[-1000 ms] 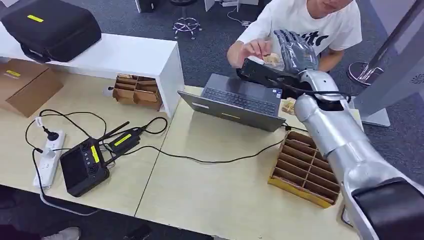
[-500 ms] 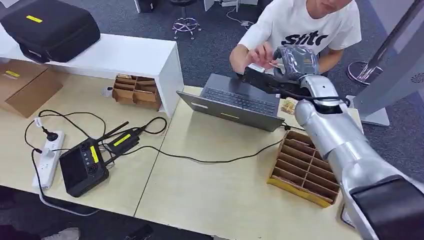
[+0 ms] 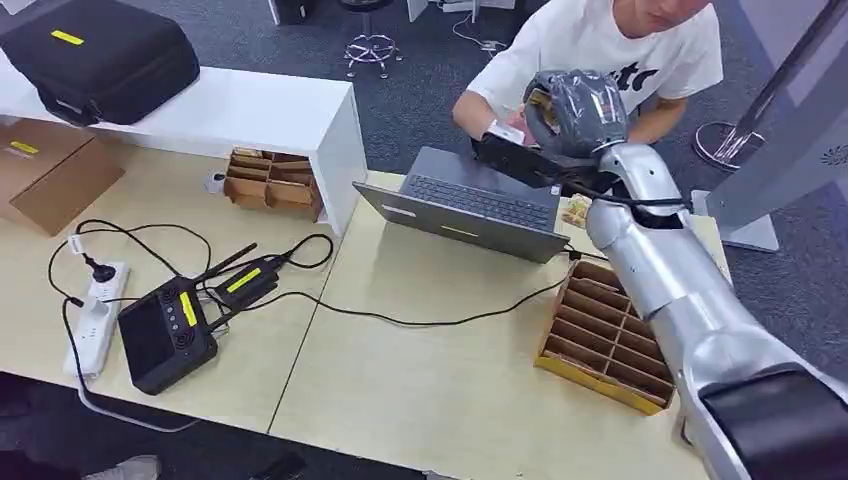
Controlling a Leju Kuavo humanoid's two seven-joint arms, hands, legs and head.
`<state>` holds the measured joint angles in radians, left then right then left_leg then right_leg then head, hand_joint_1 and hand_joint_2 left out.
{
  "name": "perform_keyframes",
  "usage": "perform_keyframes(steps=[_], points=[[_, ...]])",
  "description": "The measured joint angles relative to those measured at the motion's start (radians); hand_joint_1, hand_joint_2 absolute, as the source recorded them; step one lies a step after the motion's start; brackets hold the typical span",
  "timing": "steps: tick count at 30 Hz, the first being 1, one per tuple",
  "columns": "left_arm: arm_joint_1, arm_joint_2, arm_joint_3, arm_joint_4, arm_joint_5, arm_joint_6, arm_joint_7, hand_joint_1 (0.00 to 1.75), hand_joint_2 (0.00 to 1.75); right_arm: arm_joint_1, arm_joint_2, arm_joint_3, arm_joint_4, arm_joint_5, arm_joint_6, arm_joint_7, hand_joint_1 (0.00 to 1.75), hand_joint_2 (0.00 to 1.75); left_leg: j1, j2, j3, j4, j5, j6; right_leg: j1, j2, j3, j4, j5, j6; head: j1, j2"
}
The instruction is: Pass the card to the sensor for recognition and then transmit it.
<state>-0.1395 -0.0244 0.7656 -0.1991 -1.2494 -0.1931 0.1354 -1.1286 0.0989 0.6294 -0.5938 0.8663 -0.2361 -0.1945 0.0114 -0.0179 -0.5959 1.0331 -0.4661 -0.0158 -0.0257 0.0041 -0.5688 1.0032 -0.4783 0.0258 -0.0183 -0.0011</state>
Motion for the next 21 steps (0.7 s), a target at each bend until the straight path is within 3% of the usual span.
perform_keyframes(steps=[8,16,21], points=[[0.048,0.003,0.006,0.0,0.046,0.033,-0.031,0.0,1.75,0.182,-0.127,-0.013,-0.335,-0.005,-0.058,-0.008,1.75,1.75,0.0,-0.001,-0.001,0.0,0.0,0.0,0.0,-0.001,0.0,-0.001,0.0,0.0,0.0,0.0],[0.058,0.006,0.006,0.0,0.051,0.037,-0.032,0.0,1.75,0.241,-0.186,-0.027,-0.46,-0.01,-0.058,-0.009,1.75,1.75,0.0,0.001,0.0,0.0,0.0,0.0,0.0,0.001,-0.001,-0.001,0.0,0.0,0.0,0.0],[0.075,0.007,0.027,0.0,0.087,0.056,-0.042,0.0,1.75,0.341,-0.264,-0.087,-0.564,-0.12,-0.109,-0.033,1.75,1.75,0.0,-0.004,0.0,0.0,0.0,0.0,0.0,-0.004,0.001,-0.001,-0.001,0.0,0.0,0.0]])
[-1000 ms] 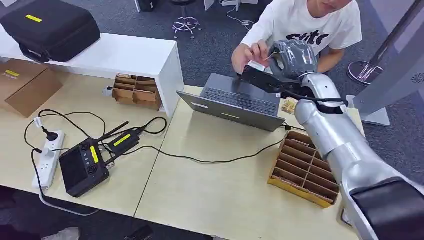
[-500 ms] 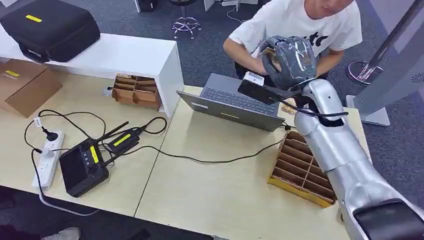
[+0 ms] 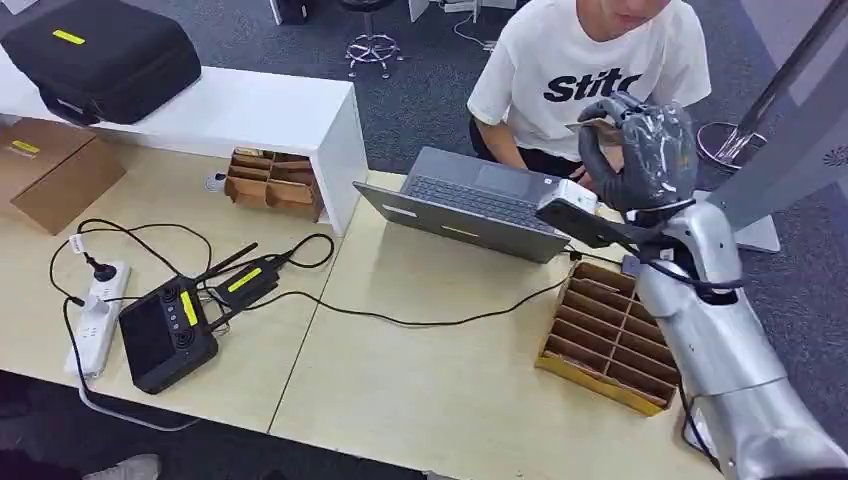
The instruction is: Pass the card to the sensor for recognition and then transmit it.
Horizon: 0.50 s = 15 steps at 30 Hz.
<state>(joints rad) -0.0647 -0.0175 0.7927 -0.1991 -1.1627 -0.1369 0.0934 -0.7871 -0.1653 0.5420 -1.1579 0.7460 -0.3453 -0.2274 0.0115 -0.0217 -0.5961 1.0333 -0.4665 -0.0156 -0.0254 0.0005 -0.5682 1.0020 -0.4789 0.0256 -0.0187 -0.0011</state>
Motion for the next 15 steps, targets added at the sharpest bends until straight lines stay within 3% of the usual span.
perform_keyframes(steps=[2,4,7,9,11,15], points=[[0.013,0.0,0.015,0.0,0.016,0.008,-0.002,0.0,1.75,0.084,-0.045,-0.076,-0.063,-0.102,-0.025,-0.022,1.75,1.75,0.0,-0.002,-0.001,0.0,0.0,0.0,0.0,-0.002,0.001,-0.001,-0.001,0.0,0.0,0.0],[0.024,0.001,0.03,0.0,0.027,0.014,-0.005,0.0,1.75,0.172,-0.075,-0.171,-0.105,-0.278,0.013,-0.057,1.75,1.75,0.0,-0.003,-0.002,0.0,-0.002,0.002,-0.001,-0.003,0.001,-0.002,-0.001,0.001,0.0,0.0],[0.029,0.003,0.049,0.0,0.032,0.016,-0.009,0.0,1.75,0.264,-0.11,-0.353,-0.096,-0.712,0.306,-0.131,1.75,1.75,-0.001,-0.002,-0.003,0.0,-0.002,0.003,-0.001,-0.003,0.001,-0.004,0.0,0.001,0.0,0.0],[0.029,0.004,0.056,0.0,0.032,0.017,-0.009,0.0,1.75,0.285,-0.138,-0.49,-0.013,-0.912,0.491,-0.175,1.75,1.75,-0.001,-0.003,-0.003,0.001,-0.002,0.004,-0.001,-0.003,0.001,-0.004,0.0,0.002,0.0,0.0],[0.029,0.006,0.064,0.0,0.032,0.017,-0.009,0.0,1.75,0.297,-0.164,-0.613,0.086,-1.012,0.58,-0.206,1.75,1.75,-0.001,-0.005,-0.003,0.001,-0.002,0.004,-0.001,-0.006,0.002,-0.004,0.0,0.002,0.001,0.0],[0.028,0.008,0.073,0.0,0.032,0.018,-0.008,0.0,1.75,0.336,-0.195,-0.799,0.25,-1.072,0.644,-0.239,1.75,1.75,-0.001,-0.004,-0.003,0.001,-0.002,0.004,-0.001,-0.004,0.002,-0.004,0.0,0.002,0.0,0.0]])
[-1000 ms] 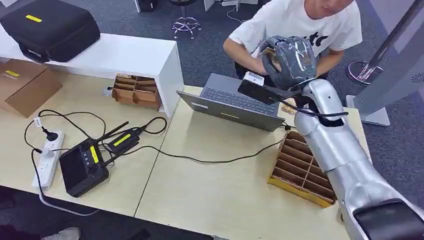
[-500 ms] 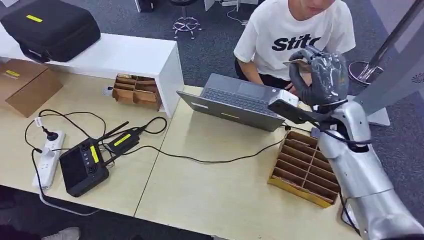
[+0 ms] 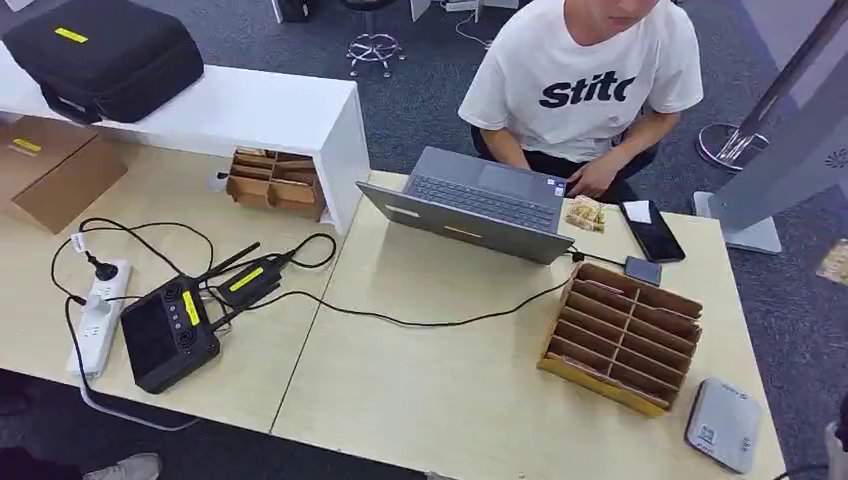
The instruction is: Pass the card to the sensor for recognition and then transmit it.
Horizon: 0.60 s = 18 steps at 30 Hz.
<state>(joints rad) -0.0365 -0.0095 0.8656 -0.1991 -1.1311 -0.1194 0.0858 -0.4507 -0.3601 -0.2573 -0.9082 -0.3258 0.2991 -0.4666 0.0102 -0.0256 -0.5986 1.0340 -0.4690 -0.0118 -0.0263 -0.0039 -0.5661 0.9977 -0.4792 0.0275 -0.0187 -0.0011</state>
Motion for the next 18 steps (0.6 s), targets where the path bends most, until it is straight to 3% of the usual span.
perform_keyframes(steps=[7,14,18], points=[[-0.001,0.002,0.014,0.0,-0.001,0.002,0.0,0.0,1.75,0.059,-0.001,-0.129,0.052,0.042,-0.003,0.008,1.75,1.75,0.001,0.002,0.0,-0.001,0.0,0.0,0.001,0.002,-0.002,0.001,0.0,0.0,0.0,0.0],[-0.002,0.002,0.016,0.0,-0.006,0.002,0.0,0.0,1.75,0.066,0.0,-0.155,0.052,0.069,-0.02,0.029,1.75,1.75,0.001,0.003,0.0,-0.001,0.0,0.0,0.001,0.002,-0.001,0.001,0.0,0.0,0.0,0.0],[-0.002,0.003,0.018,0.0,-0.01,0.002,0.0,0.0,1.75,0.066,0.002,-0.147,0.052,0.16,-0.067,0.039,1.75,1.75,0.001,0.002,0.0,-0.001,0.0,0.0,0.0,0.002,-0.001,0.001,0.0,0.0,0.0,0.0]])
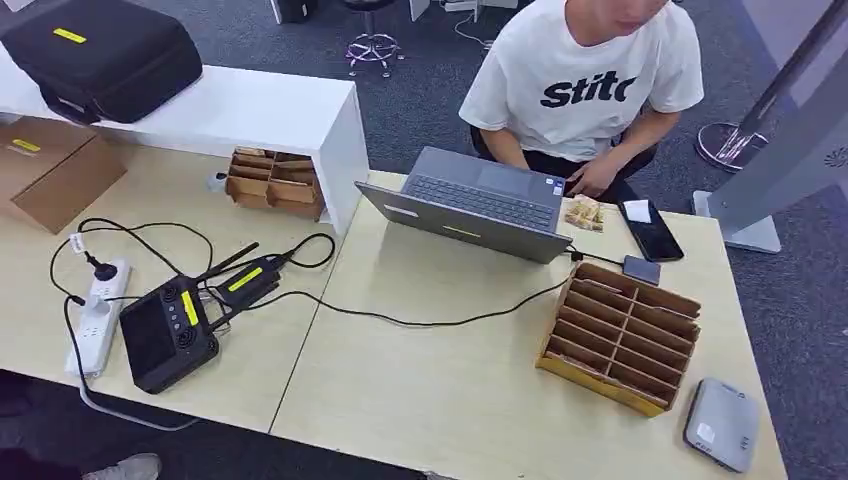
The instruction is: Pass the card to the sensor for recognition and then transmit it.
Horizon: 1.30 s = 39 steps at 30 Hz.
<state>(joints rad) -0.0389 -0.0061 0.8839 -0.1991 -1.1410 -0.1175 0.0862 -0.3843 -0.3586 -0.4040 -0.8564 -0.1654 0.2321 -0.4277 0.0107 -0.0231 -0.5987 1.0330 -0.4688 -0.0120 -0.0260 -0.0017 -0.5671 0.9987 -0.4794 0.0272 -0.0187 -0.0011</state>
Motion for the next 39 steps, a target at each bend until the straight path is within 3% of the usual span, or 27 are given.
perform_keyframes(steps=[4,8,12,18,24,32,39], points=[[0.0,0.003,0.005,0.0,0.001,0.0,-0.001,0.0,1.75,0.0,-0.008,0.086,0.0,0.235,-0.074,0.035,1.75,1.75,0.0,0.001,0.001,0.0,0.0,0.0,0.0,0.001,0.0,0.0,0.0,0.0,0.0,0.0],[0.002,0.004,0.009,0.0,0.001,0.0,-0.001,0.0,1.75,0.0,-0.016,0.147,0.0,0.279,-0.089,0.042,1.75,1.75,0.0,0.0,0.0,0.0,0.0,0.0,0.0,0.0,0.0,0.0,0.0,0.0,0.0,0.0],[0.001,0.006,0.012,0.0,0.003,-0.003,-0.001,0.0,1.75,-0.013,-0.043,0.235,0.013,0.432,-0.118,0.083,1.75,1.75,0.0,0.001,0.0,0.0,0.0,0.0,0.0,0.001,0.0,0.0,0.0,0.0,0.0,0.0],[0.003,0.008,0.014,0.0,0.0,-0.003,-0.002,0.0,1.75,-0.051,-0.081,0.357,0.062,0.564,-0.133,0.114,1.75,1.75,0.0,0.0,0.0,0.0,0.0,0.0,0.0,0.0,0.0,0.0,0.0,0.0,0.0,0.0],[0.004,0.011,0.02,0.0,-0.005,-0.006,-0.003,0.0,1.75,-0.083,-0.147,0.447,0.117,0.623,-0.121,0.129,1.75,1.75,0.0,0.0,0.0,0.001,0.0,0.0,0.0,0.0,0.0,0.0,0.0,0.0,0.0,0.0],[0.005,0.013,0.023,0.0,-0.006,-0.006,-0.003,0.0,1.75,-0.11,-0.21,0.494,0.152,0.648,-0.117,0.14,1.75,1.75,0.0,0.0,0.0,0.0,0.0,0.0,0.0,-0.001,0.0,0.0,0.0,0.0,0.0,0.0],[0.009,0.013,0.033,0.0,-0.003,-0.007,-0.002,0.0,1.75,-0.093,-0.313,0.503,0.154,0.572,0.011,0.1,1.75,1.75,0.0,-0.001,-0.001,0.001,0.0,0.0,0.0,-0.002,0.0,0.0,0.0,0.0,0.0,0.0]])
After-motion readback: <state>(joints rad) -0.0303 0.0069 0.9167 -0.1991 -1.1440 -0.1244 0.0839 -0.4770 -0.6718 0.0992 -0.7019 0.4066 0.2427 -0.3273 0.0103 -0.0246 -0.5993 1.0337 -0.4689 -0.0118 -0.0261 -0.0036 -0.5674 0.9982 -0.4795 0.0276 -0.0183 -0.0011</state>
